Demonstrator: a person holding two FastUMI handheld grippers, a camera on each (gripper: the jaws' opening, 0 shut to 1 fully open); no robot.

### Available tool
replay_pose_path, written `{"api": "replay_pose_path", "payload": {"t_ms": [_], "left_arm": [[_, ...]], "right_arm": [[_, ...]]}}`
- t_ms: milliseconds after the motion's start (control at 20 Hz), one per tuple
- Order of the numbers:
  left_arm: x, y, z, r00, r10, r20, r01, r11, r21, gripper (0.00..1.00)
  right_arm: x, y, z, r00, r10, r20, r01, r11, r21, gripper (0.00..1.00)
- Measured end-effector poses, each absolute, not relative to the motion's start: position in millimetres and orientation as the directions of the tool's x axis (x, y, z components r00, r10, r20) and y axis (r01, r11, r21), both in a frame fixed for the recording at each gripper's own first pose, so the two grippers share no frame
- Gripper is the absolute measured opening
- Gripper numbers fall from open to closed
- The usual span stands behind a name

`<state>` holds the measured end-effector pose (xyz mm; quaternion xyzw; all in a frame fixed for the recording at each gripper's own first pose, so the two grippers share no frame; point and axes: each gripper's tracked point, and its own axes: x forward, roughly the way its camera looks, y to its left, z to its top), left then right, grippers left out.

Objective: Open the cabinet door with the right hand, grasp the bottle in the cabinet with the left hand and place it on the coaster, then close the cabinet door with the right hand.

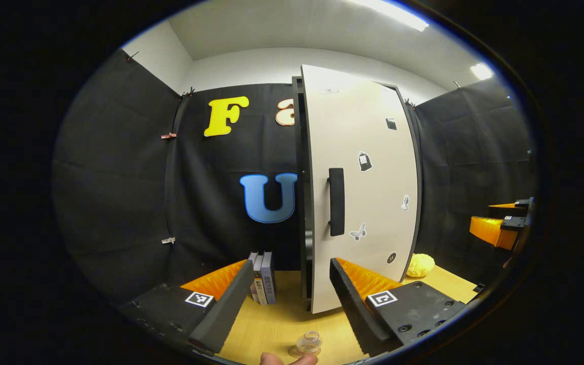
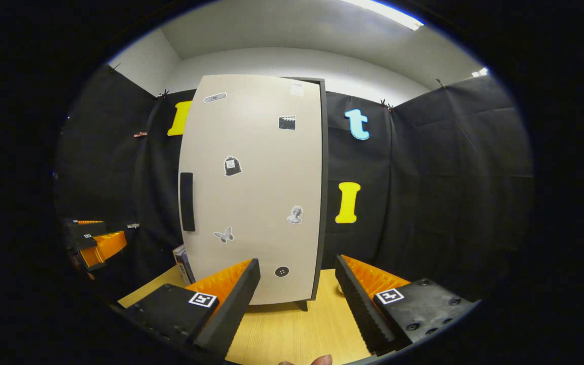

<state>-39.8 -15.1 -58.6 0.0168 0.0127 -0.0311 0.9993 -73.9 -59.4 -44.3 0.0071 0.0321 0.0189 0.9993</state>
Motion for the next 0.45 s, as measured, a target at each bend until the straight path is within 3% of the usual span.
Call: {"api": "replay_pose_path", "payload": {"t_ms": [450], "left_arm": [[-38.5, -12.1, -59.4, 0.998, -0.059, -0.027, 0.059, 0.998, 0.026, 0.92]], "right_arm": [[-73.6, -58.4, -45.8, 0.997, 0.042, -0.066, -0.041, 0.999, 0.006, 0.98]]}}
